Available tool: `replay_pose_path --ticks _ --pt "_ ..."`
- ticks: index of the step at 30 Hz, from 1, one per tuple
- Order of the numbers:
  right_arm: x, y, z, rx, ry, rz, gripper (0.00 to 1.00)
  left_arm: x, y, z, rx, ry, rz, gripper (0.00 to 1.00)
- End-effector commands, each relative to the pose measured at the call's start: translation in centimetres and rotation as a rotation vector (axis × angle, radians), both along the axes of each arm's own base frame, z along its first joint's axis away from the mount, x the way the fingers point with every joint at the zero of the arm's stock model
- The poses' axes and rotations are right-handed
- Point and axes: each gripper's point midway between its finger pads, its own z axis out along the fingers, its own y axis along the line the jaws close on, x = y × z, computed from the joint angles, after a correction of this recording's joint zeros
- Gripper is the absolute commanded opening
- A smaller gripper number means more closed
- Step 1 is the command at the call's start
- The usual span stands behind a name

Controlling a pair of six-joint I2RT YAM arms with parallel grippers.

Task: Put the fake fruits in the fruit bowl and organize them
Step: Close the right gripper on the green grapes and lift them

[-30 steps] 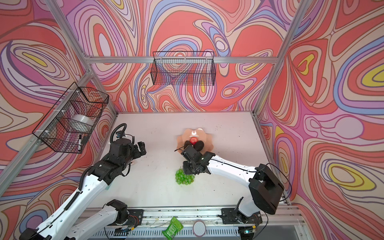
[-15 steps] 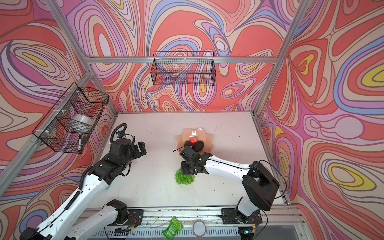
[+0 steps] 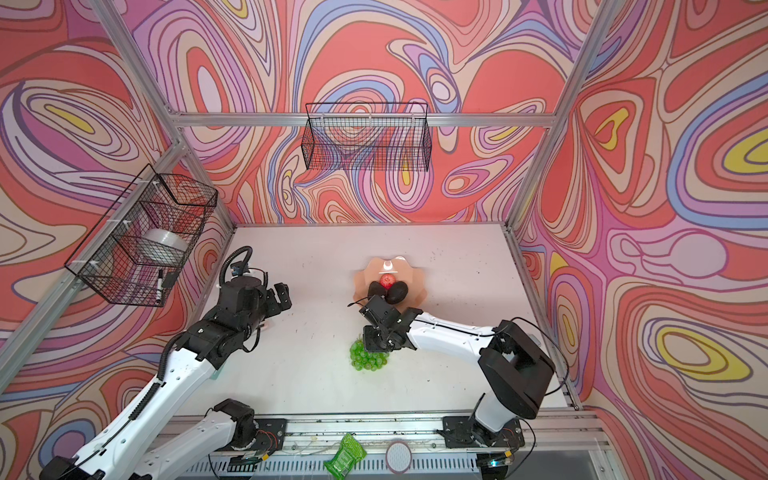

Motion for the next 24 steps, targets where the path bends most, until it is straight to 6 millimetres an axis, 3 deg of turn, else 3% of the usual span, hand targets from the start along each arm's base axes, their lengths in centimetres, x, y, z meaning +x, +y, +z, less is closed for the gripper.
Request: replay_pose_path --ticks 1,11,18,24 --pt "-0.5 -0.7 0.0 -0.014 -0.007 0.009 0.27 -0.3 0.6 -0.1 0.003 0.009 0.021 1.00" --pt "-0.1 0.6 4.6 0.134 -0.228 0.087 0.57 -0.3 0.6 -0.2 0.000 0.012 0.021 1.00" --pt "-0.6 3.3 4.3 0.166 -0.318 0.173 0.68 -0.3 0.5 -0.3 -0.010 0.016 0.021 1.00" --pt "-1.3 4.3 1.6 0.071 -0.374 0.234 0.73 -0.4 0.6 -0.3 -0.007 0.016 0.023 1.00"
